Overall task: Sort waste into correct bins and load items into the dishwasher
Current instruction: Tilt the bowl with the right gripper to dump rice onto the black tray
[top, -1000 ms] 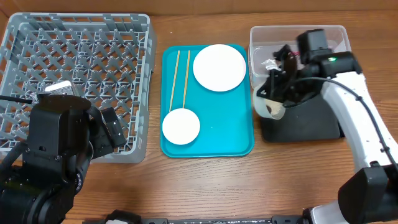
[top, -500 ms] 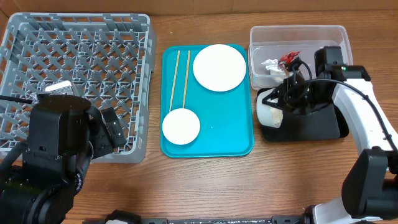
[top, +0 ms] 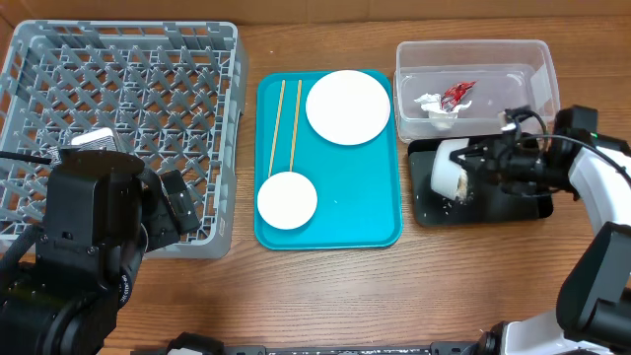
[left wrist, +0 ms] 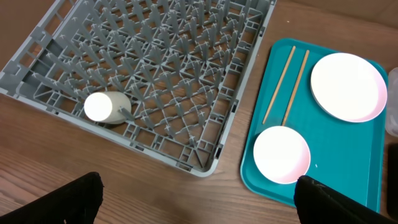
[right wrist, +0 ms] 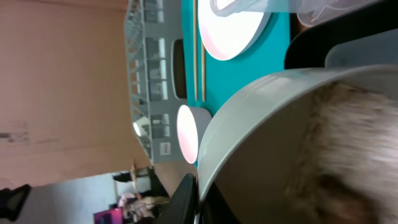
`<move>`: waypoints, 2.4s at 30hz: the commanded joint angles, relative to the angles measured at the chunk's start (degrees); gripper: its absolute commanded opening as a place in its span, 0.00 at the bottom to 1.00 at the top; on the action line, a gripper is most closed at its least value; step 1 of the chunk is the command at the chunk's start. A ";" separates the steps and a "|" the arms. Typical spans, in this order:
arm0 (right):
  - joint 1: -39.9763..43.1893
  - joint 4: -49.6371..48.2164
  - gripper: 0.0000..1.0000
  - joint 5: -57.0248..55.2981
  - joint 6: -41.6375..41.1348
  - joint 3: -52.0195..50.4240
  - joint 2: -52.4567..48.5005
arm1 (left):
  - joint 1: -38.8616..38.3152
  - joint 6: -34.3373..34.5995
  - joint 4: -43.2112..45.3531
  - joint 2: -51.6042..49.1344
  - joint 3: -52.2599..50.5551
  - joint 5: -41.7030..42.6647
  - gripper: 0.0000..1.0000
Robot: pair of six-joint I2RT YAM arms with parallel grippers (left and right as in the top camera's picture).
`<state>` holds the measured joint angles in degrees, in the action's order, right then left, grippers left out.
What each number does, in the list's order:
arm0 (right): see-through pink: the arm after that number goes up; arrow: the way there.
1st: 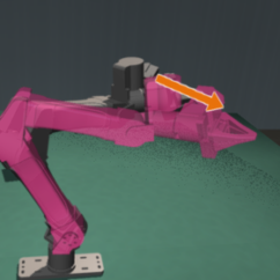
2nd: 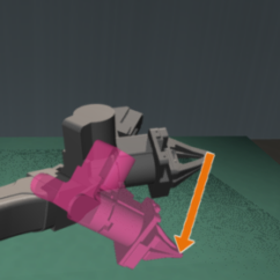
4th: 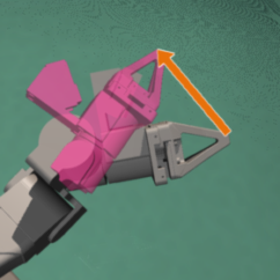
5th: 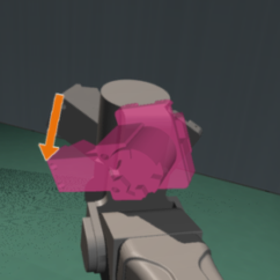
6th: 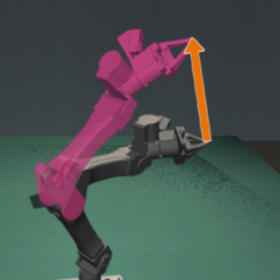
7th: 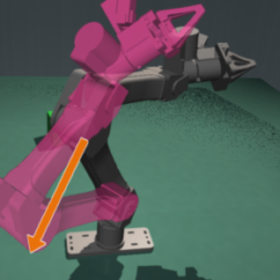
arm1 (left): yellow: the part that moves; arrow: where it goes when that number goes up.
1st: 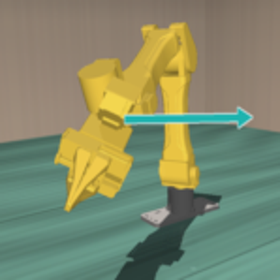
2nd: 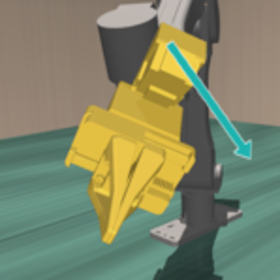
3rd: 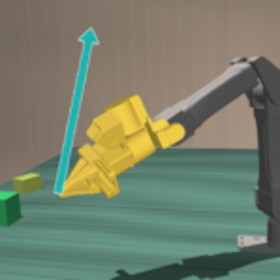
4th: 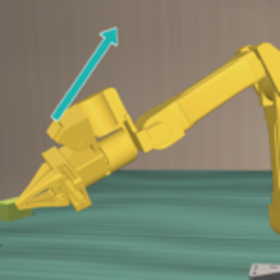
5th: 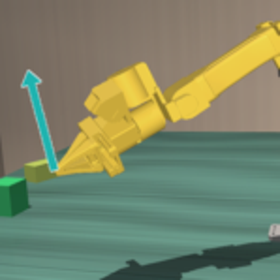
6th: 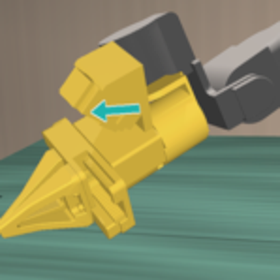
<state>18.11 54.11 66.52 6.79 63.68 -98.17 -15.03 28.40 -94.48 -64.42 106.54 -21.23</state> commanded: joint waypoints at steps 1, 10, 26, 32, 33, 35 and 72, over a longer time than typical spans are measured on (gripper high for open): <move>0.83 -2.32 0.04 8.31 1.22 -2.73 0.11 | -0.39 0.79 0.20 -0.09 0.07 0.31 1.00; 0.94 -10.38 0.04 21.03 1.22 -5.92 0.11 | -0.39 0.79 0.20 -0.09 0.07 0.31 1.00; 3.52 -9.05 0.04 22.12 -1.62 -5.95 0.11 | -0.39 0.79 0.20 -0.09 0.07 0.31 1.00; 4.13 -6.12 0.04 16.83 0.17 -5.99 0.13 | -0.39 0.79 0.20 -0.09 0.07 0.31 1.00; 4.17 -6.25 0.04 16.20 1.01 -5.99 0.11 | -0.39 0.79 0.20 -0.09 0.07 0.31 1.00; 4.63 -7.69 0.04 11.21 -2.75 -5.99 0.09 | -0.39 0.79 0.20 -0.09 0.07 0.31 1.00; -11.37 10.16 0.04 -19.08 -2.51 8.00 11.30 | -0.39 0.79 0.20 -0.09 0.07 0.31 1.00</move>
<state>11.38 63.59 58.17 3.46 67.46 -90.28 -15.03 28.40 -94.50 -64.42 106.54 -21.23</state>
